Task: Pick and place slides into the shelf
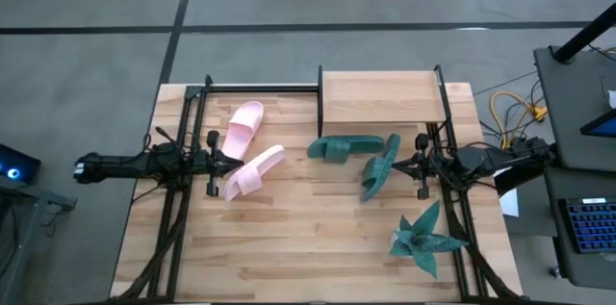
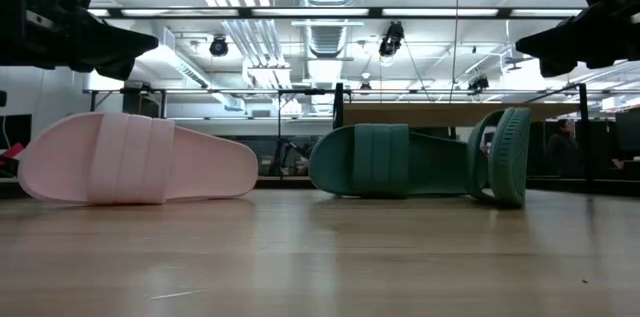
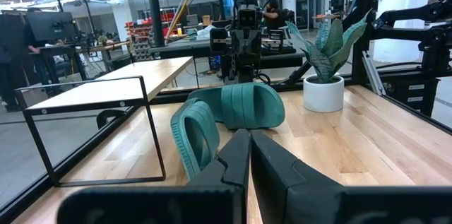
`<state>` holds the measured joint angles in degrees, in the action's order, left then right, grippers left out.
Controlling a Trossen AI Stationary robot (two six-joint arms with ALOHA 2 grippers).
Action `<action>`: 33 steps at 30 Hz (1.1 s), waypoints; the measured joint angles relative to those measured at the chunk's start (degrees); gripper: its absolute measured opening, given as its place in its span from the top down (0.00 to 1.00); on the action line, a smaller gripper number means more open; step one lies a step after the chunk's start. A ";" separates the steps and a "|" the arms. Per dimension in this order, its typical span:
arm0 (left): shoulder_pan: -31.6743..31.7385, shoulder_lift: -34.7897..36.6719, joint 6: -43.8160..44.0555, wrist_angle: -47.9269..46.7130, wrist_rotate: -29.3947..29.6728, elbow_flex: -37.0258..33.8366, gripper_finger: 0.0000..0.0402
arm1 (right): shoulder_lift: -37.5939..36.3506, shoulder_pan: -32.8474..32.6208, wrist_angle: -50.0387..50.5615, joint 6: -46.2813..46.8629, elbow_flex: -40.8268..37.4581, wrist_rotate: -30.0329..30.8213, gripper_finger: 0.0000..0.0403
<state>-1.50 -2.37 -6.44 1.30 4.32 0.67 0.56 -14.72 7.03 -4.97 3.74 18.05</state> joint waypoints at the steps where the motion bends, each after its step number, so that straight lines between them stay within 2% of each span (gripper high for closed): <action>1: 0.00 -0.02 0.02 0.00 0.02 0.00 1.00 | 0.00 0.00 0.02 0.01 0.01 0.02 0.98; 21: -0.04 -0.02 0.00 1.60 0.17 -0.07 1.00 | 0.00 0.00 -0.55 -0.01 0.00 0.02 0.98; 25: -0.07 -0.02 0.02 1.88 0.13 -0.07 1.00 | 0.01 0.00 -3.12 1.32 -0.01 -0.05 0.98; 33: -0.04 -0.02 -0.97 3.20 0.14 -0.07 1.00 | 0.37 0.02 -14.51 -0.68 0.01 -0.03 0.98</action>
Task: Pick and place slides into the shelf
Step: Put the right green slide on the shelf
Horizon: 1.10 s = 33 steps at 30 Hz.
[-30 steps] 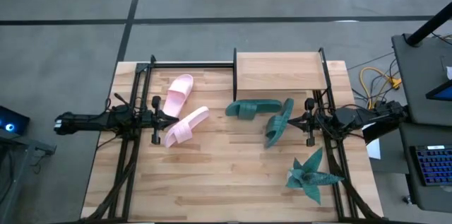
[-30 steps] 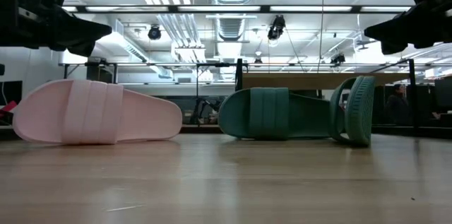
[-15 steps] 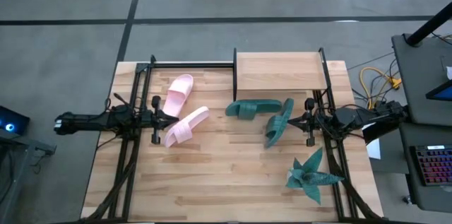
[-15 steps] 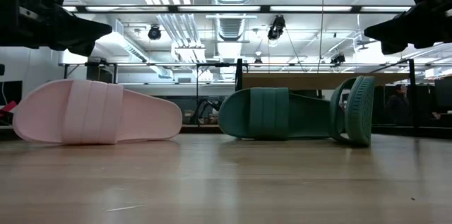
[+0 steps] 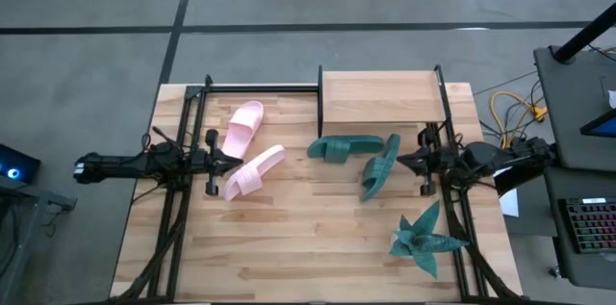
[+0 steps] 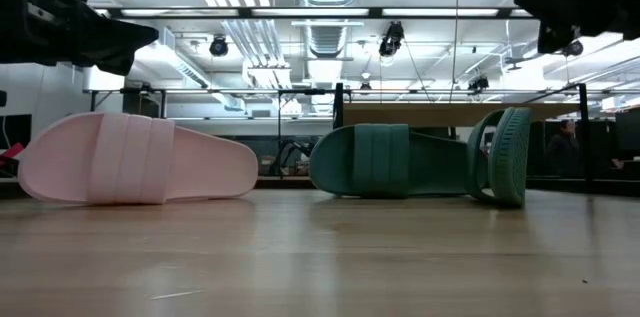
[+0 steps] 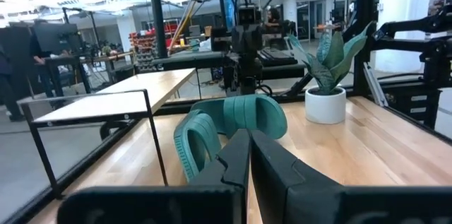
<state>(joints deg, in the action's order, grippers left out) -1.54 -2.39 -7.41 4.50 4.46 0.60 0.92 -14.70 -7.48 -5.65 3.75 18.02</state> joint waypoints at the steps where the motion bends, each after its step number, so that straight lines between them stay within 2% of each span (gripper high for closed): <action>1: 0.00 0.00 -0.89 0.84 0.18 0.00 1.00 | 0.24 0.00 -0.61 0.34 0.00 0.00 0.98; 5: 0.00 -0.02 -2.19 4.88 0.45 0.00 1.00 | 2.38 0.09 0.38 0.22 0.78 1.37 0.95; 7: 0.00 -0.08 -2.19 6.74 0.41 0.00 1.00 | 4.46 0.09 1.29 -0.60 1.78 3.99 0.90; 10: 0.00 -0.11 -2.34 7.68 -0.31 0.00 1.00 | 8.74 0.09 1.74 -2.34 3.99 4.54 0.79; 15: 0.00 -0.22 -2.39 7.55 -1.12 -0.02 1.00 | 17.19 0.09 5.49 -2.38 11.49 4.52 0.61; 19: 0.00 -0.20 -2.39 7.58 -1.14 -0.02 1.00 | 24.15 0.09 10.51 -1.49 19.94 4.48 0.54; 24: 0.00 -0.69 -2.35 7.54 -1.16 -0.02 1.00 | 34.06 0.09 23.07 1.27 32.94 4.33 0.52; 33: 0.04 -0.87 -2.33 7.53 -1.19 -0.04 1.00 | 53.79 0.09 53.48 9.44 54.21 4.48 0.53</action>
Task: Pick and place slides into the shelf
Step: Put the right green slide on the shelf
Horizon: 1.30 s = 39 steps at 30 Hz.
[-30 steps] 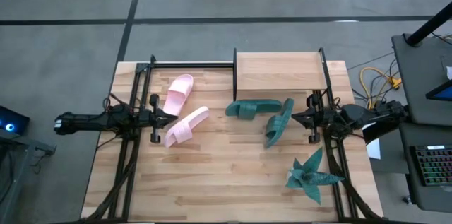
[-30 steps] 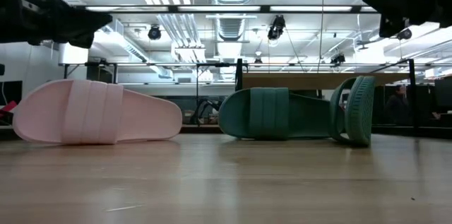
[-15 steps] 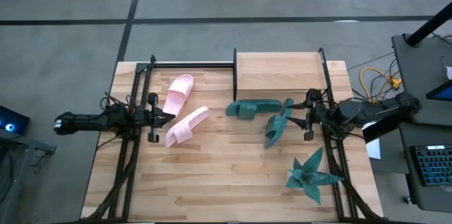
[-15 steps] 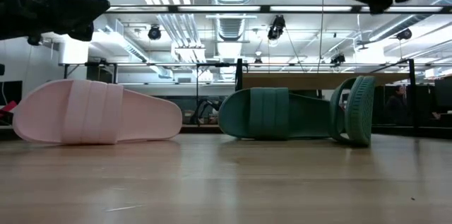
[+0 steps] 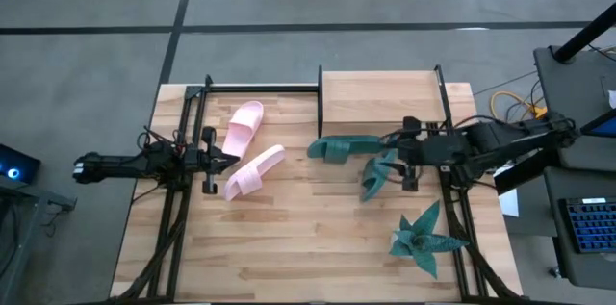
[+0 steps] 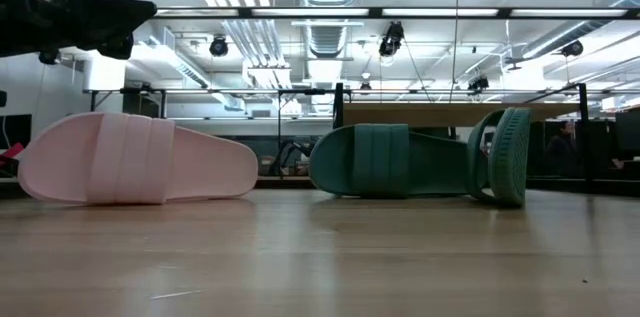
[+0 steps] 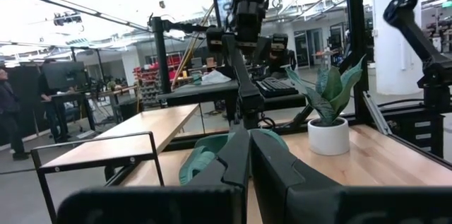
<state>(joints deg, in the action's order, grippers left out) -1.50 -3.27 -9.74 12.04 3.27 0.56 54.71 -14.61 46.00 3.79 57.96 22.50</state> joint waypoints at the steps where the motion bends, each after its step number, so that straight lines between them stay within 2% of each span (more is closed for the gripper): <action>1: 0.00 0.00 0.00 -0.02 0.00 0.00 1.00 | 1.96 -0.02 2.26 0.78 1.59 -0.02 0.53; 5: 0.00 0.00 -0.07 -0.01 0.00 0.00 1.00 | 9.29 -0.02 8.90 3.02 7.28 -0.74 0.55; 13: -0.02 -0.07 -0.09 -0.05 0.00 0.00 1.00 | 23.20 -0.20 12.78 2.81 14.79 -9.55 0.57; 25: -0.04 -0.09 -0.02 -0.64 -0.02 -0.04 1.00 | 43.32 -0.39 29.06 2.21 24.11 -9.46 0.57; 32: -0.04 -0.14 0.00 -0.62 -0.02 -0.07 1.00 | 49.38 -0.39 31.18 0.78 27.93 -8.47 0.60; 39: -0.04 -1.22 0.01 -0.64 -0.02 -0.07 1.00 | 51.30 -0.39 32.08 -4.96 28.30 -5.89 0.63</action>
<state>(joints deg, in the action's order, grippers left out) -1.54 -4.49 -9.72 11.40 3.25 0.49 106.02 -15.00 78.08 -1.18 86.26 16.61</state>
